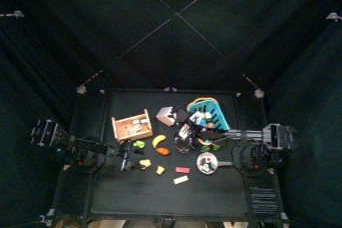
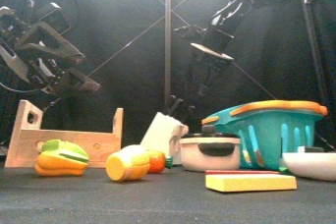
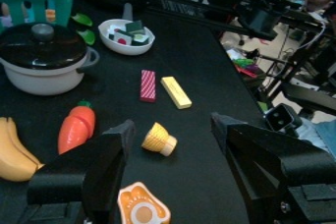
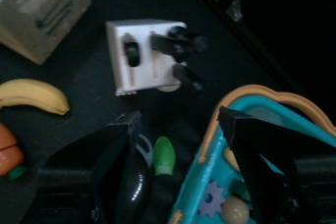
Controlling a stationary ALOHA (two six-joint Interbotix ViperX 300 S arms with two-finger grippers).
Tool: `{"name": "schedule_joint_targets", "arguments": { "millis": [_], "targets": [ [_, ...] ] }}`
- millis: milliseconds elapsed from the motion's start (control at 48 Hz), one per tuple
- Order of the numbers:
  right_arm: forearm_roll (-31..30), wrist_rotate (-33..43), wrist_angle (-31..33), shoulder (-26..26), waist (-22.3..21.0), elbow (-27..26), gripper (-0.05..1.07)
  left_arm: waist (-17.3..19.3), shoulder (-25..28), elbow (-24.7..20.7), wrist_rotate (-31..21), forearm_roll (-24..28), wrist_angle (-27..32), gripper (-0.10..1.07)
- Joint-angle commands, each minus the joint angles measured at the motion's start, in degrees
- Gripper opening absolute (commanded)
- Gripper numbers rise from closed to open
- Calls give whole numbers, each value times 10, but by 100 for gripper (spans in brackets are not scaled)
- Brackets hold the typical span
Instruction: Grab corn top
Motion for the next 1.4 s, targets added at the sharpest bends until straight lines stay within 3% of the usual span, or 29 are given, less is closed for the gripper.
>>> {"name": "schedule_joint_targets", "arguments": {
  "millis": [0, 188, 333, 646, 1146, 1375],
  "targets": [
    [29, -3, 6, -25, -35, -17, 96, -1, -3, -5, 2, -9, 3, 96],
    [71, -3, 12, -34, -88, -4, 96, -1, -3, -4, 3, -11, 8, 96],
    [69, -5, 35, -47, -113, 12, 95, 0, -2, -5, 3, -11, 13, 96],
    [91, -61, 40, -68, -127, 62, 95, 1, 0, -5, 3, -18, 14, 96],
    [152, -84, -47, -4, -196, 105, 95, 5, 5, -4, 4, -19, 17, 96],
    [155, -85, -84, 24, -206, 120, 95, 4, 5, -4, 3, -19, 18, 96]
  ]
}}
